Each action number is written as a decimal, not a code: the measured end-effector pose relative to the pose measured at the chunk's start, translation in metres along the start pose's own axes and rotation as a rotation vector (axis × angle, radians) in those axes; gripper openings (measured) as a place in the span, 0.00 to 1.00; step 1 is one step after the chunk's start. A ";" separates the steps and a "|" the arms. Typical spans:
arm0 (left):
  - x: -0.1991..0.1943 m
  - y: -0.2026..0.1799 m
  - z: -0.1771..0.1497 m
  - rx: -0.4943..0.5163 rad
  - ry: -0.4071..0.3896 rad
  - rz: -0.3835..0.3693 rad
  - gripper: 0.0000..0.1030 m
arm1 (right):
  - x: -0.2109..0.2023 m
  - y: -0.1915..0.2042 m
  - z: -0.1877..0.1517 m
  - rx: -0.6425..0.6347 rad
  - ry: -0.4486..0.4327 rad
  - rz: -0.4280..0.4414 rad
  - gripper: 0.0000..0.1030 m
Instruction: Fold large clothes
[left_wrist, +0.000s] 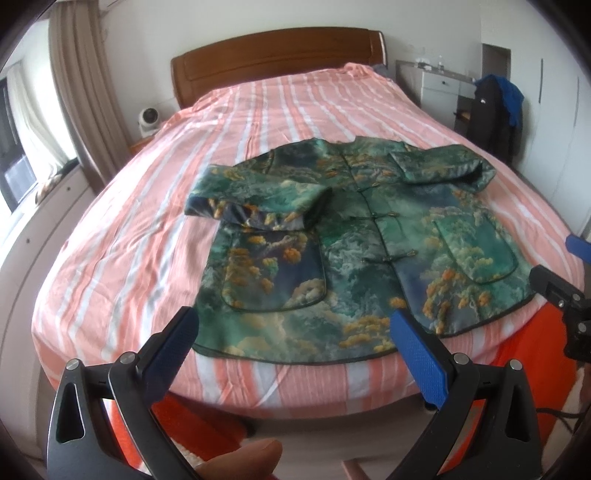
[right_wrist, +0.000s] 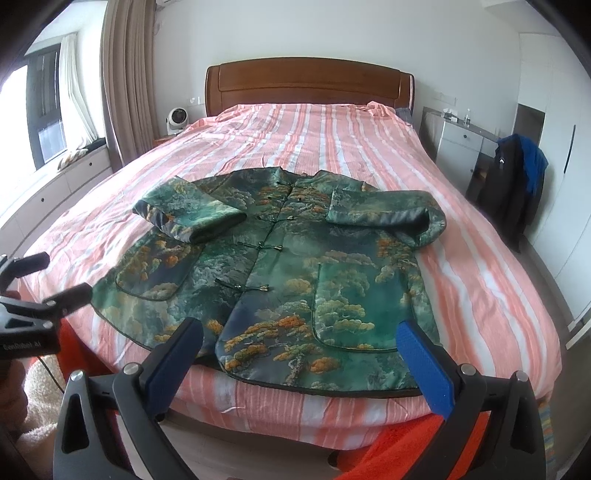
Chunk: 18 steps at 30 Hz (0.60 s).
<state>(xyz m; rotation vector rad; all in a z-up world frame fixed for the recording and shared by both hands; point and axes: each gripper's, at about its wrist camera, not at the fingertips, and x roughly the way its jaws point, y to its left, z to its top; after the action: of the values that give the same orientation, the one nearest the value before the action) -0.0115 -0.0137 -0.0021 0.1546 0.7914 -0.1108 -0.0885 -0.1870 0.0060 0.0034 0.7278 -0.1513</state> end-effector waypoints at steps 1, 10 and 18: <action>0.000 0.000 0.000 -0.002 0.002 -0.003 1.00 | 0.000 0.001 -0.001 0.001 0.000 0.003 1.00; 0.000 -0.005 0.005 -0.010 -0.005 -0.003 1.00 | 0.003 -0.010 -0.006 0.038 0.012 0.008 1.00; 0.001 -0.009 0.007 -0.001 -0.004 -0.003 1.00 | 0.003 -0.016 -0.006 0.033 0.005 -0.035 1.00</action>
<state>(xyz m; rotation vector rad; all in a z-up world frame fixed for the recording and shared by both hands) -0.0069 -0.0234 0.0009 0.1524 0.7873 -0.1138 -0.0925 -0.2030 0.0003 0.0222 0.7308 -0.1964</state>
